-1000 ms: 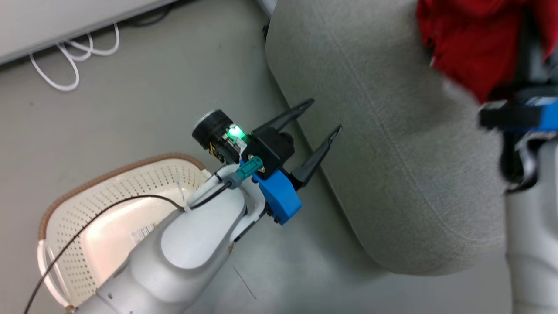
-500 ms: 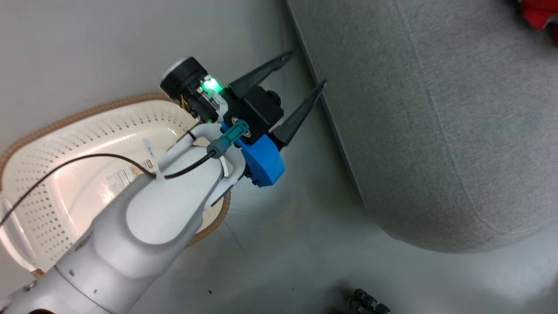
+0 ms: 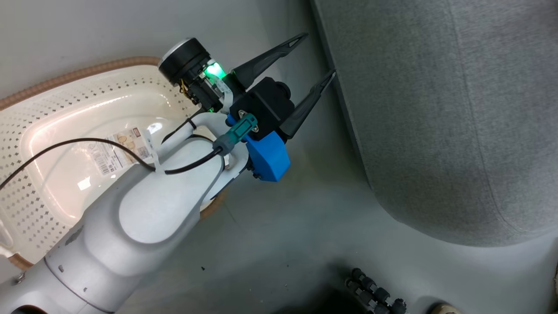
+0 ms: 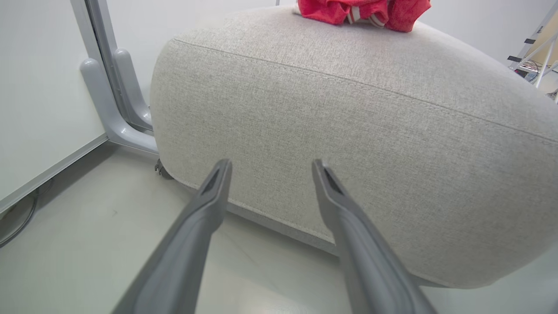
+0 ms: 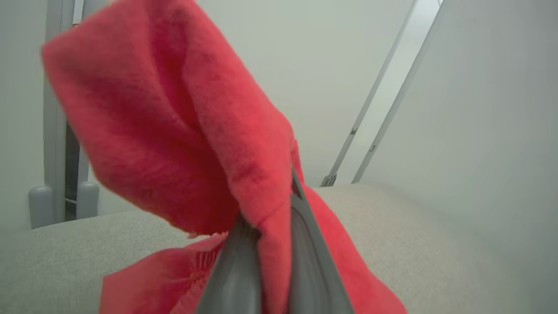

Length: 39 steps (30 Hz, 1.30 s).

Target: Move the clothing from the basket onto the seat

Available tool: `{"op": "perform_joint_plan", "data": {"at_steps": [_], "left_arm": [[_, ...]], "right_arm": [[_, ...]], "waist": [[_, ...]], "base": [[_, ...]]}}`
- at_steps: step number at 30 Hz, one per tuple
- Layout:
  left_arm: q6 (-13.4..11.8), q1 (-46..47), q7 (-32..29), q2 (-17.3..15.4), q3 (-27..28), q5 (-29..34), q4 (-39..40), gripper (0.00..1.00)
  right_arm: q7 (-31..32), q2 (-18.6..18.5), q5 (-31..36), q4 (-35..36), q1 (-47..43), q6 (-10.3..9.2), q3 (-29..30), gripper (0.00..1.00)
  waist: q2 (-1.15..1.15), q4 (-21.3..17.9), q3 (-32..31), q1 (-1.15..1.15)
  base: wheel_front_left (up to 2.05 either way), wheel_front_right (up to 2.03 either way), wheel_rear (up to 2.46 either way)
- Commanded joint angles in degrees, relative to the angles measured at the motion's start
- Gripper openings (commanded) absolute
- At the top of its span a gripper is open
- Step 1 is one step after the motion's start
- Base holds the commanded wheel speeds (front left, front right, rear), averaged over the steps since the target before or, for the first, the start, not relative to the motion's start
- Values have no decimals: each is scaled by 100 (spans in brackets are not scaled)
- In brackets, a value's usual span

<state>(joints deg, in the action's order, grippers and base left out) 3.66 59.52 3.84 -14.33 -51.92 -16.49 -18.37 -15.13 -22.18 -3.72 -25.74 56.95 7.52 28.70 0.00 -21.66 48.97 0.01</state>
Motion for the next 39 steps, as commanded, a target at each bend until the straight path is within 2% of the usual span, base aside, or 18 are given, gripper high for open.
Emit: {"op": "perform_joint_plan", "data": {"at_steps": [1, 7, 14, 15, 16, 17, 18, 30, 39], "left_arm": [[-7, 51, -17, -60, 4, 38, 28, 100], [-54, 42, -63, -154, 10, 10, 100, 100], [-111, -4, -80, -207, -12, -39, 147, 100], [-111, -14, -67, -210, -10, -50, 143, 100], [-126, -27, -47, -211, -5, -55, 135, 100], [-138, -41, -23, -208, -4, -53, 123, 100], [-150, -54, -6, -198, -6, -69, 111, 100], [-188, -279, 464, 139, -72, -283, -241, 100], [-251, -527, 823, 331, -21, -479, -570, 100]], "right_arm": [[-1, 155, 161, -78, -49, -6, 86, 0], [-1, 590, 654, -631, 191, -6, 299, 0], [-1, 760, 912, -1008, 248, -6, 429, 0], [-1, 780, 911, -992, 202, -6, 428, 6], [-1, 787, 928, -966, 147, -6, 424, 41], [-1, 763, 902, -904, 33, -6, 423, 85], [-1, 726, 822, -820, -124, -6, 415, 100], [-1, 485, 321, -173, -1468, -6, -61, 100], [-1, 225, 145, -90, -2248, -6, -421, 100]], "waist": [[0, 49, 63, -1], [0, 52, 147, -1], [0, 65, 133, -1], [0, 63, 112, -1], [0, 61, 78, -1], [0, 60, 39, -1], [0, 61, -4, -1], [0, 279, -813, -1], [0, 494, -1480, -1]], "base": [[0, 0, 0], [0, 0, 0], [0, 0, 0], [0, 0, 0], [0, 0, 0], [0, 0, 0], [0, 0, 0], [0, 0, 0], [0, 0, 0]]}}
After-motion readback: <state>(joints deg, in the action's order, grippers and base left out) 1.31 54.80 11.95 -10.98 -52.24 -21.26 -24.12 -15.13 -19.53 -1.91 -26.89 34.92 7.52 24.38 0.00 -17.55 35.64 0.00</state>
